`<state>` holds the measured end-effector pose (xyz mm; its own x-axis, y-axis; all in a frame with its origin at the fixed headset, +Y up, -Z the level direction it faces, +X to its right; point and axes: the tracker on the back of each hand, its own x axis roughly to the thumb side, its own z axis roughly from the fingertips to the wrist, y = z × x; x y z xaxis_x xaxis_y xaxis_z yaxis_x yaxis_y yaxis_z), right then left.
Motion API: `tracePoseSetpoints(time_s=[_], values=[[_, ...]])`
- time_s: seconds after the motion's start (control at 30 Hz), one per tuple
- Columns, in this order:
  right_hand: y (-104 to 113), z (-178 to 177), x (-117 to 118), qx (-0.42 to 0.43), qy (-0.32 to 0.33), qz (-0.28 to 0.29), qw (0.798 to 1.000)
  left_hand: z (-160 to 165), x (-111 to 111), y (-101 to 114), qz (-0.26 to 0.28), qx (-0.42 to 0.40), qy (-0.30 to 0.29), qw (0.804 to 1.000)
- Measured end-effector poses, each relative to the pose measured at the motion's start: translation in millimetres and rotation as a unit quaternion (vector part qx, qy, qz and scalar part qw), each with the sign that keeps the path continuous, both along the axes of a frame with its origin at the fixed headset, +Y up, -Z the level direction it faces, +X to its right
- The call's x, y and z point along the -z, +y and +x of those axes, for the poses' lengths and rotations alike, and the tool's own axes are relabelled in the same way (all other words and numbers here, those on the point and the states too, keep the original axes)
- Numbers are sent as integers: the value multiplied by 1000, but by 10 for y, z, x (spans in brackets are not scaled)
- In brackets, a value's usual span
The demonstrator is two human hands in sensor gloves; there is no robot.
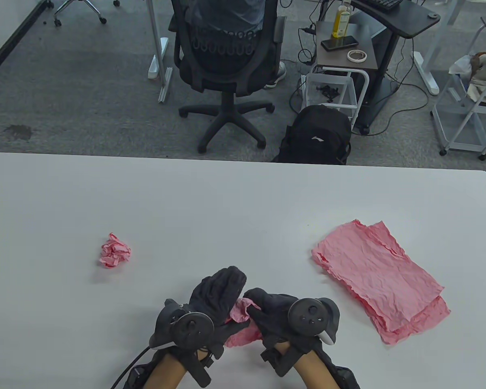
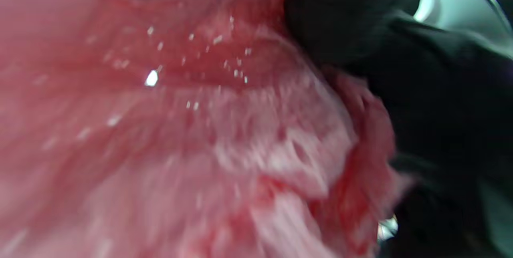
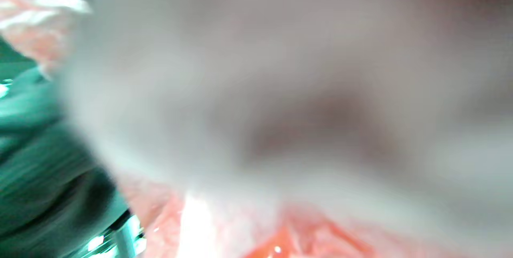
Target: Flatten crumpled papers and stack
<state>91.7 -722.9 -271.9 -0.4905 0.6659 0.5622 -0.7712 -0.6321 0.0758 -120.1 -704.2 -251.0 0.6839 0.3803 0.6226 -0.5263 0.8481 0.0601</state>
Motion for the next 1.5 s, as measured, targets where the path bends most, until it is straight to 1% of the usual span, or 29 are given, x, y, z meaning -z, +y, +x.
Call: tracePoseSetpoints(time_s=[0.03,0.07,0.1,0.13,0.17,0.27,0.4,0.5,0.57,0.67,0.7,0.73,0.77,0.8,0.83,0.9,1.0,1.03,1.1,1.17,1.23,1.3,1.33,1.37,1.4,1.43,1.47,1.5], values=[[-17,-11,7,15,11,1,1000,-40,8,-1,3,-9,3,1000],[-54,-18,33,39,19,-14,999,-116,29,-2,0,-29,16,999],[-83,-27,46,40,33,-31,998,-170,46,-3,0,-57,30,998],[-130,-20,70,30,52,-70,996,-245,104,-5,-12,-111,26,993],[-141,-7,78,30,50,-76,995,-289,129,-15,-33,-132,24,990],[-122,47,99,31,26,-66,997,-356,178,-75,-81,-172,5,982],[-96,154,134,6,7,-51,999,-391,217,-88,-101,-191,-3,976],[-119,225,194,57,38,-80,994,-452,232,-79,-112,-221,-1,969],[-148,251,233,68,53,-105,991,-518,256,-84,-121,-250,6,961],[-178,285,243,72,34,-103,992,-607,264,-87,-117,-281,20,952],[-186,290,238,76,20,-102,992,-631,273,-94,-115,-289,26,950],[-193,299,240,75,-8,-99,992,-658,285,-106,-116,-295,35,948],[-196,306,241,70,-18,-96,993,-671,293,-112,-117,-300,38,946],[-198,306,251,68,-10,-96,993,-683,299,-124,-122,-304,36,944],[-202,299,249,75,3,-106,992,-690,299,-133,-125,-306,33,943],[-220,293,248,95,15,-132,987,-712,299,-146,-123,-318,44,939],[-255,321,308,114,31,-161,980,-778,320,-155,-126,-341,53,930],[-280,331,324,127,47,-177,975,-808,318,-158,-125,-347,55,928],[-302,355,325,142,35,-181,973,-838,317,-160,-119,-351,64,927],[-293,382,324,134,9,-174,976,-855,326,-168,-116,-346,73,928],[-276,409,334,106,6,-176,979,-863,331,-174,-119,-347,76,927],[-262,455,327,62,-12,-184,981,-885,321,-179,-116,-352,83,925],[-254,487,331,32,-34,-173,984,-907,321,-183,-114,-356,92,923],[-252,508,338,13,-39,-159,986,-908,334,-182,-115,-356,95,923],[-248,530,359,19,-34,-146,989,-905,349,-197,-120,-342,85,928],[-255,545,366,45,-27,-150,987,-903,347,-210,-123,-342,86,928],[-266,558,378,85,-3,-153,985,-910,342,-222,-124,-352,94,923],[-287,577,404,180,41,-169,968,-922,347,-232,-128,-361,96,919]])
